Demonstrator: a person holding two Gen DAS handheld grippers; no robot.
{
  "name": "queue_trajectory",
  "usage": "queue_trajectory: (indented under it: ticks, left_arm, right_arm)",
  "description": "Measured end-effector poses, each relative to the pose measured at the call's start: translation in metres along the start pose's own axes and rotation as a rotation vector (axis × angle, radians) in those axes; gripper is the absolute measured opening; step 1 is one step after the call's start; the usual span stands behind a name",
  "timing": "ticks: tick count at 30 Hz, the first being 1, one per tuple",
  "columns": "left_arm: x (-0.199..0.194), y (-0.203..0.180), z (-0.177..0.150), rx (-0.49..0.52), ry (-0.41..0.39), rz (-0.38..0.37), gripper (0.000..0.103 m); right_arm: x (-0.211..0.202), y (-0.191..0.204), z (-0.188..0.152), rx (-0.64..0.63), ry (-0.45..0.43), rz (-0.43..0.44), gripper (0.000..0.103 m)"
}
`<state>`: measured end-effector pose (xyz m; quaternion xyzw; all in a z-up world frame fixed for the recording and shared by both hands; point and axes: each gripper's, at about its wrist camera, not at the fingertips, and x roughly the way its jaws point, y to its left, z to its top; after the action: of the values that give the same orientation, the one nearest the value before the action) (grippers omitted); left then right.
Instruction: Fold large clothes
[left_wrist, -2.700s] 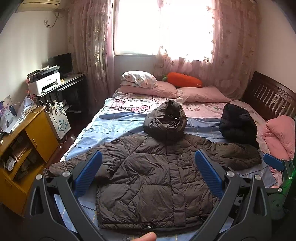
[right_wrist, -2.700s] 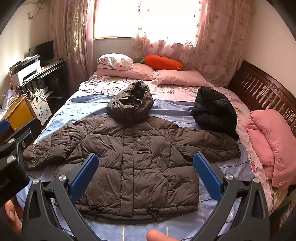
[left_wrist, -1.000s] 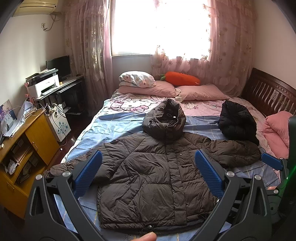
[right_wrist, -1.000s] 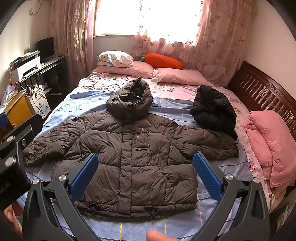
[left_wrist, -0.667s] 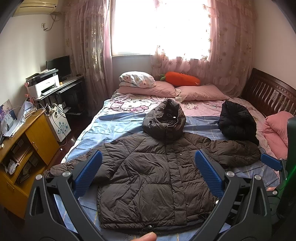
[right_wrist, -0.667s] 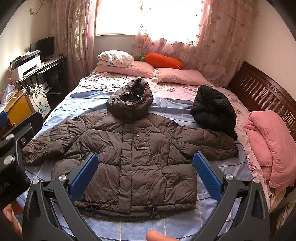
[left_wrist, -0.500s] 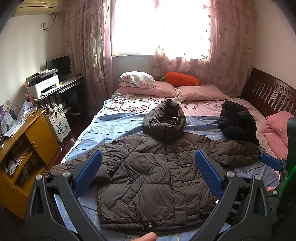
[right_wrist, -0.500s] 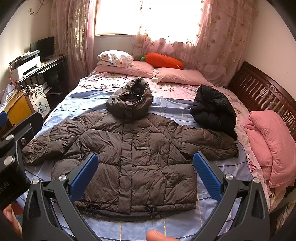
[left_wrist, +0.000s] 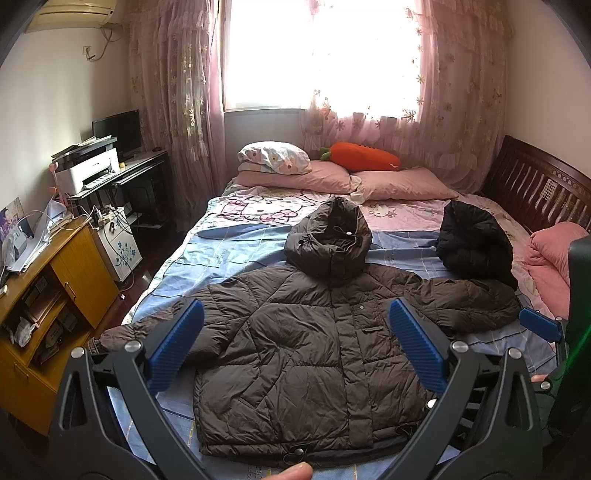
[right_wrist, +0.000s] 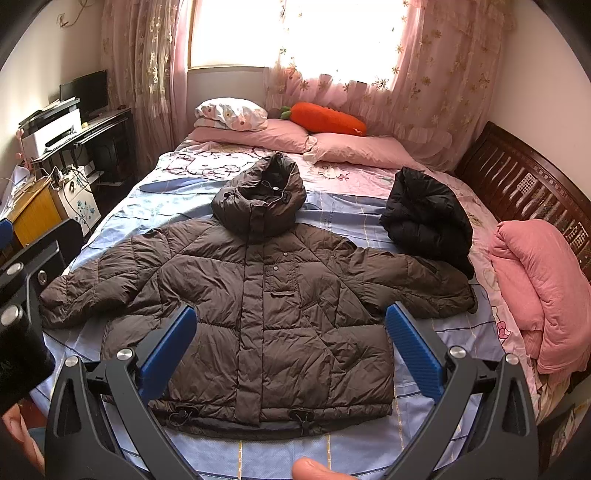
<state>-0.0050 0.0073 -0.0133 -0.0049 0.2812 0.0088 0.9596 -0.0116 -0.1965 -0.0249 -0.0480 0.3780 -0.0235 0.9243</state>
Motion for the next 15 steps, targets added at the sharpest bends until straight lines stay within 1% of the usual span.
queue_trajectory:
  ticks: [11, 13, 15]
  left_arm:
    - [0.001, 0.001, -0.001, -0.003, 0.006, 0.007, 0.101]
    - [0.004, 0.004, -0.002, -0.015, 0.018, 0.012, 0.101]
    - [0.013, 0.01, -0.004, -0.03, 0.031, 0.014, 0.101]
  right_arm:
    - [0.004, -0.003, -0.005, -0.007, -0.006, -0.002, 0.102]
    - [0.014, -0.019, 0.001, 0.004, -0.038, 0.015, 0.102]
    - [0.033, -0.05, 0.014, 0.053, -0.061, -0.022, 0.102]
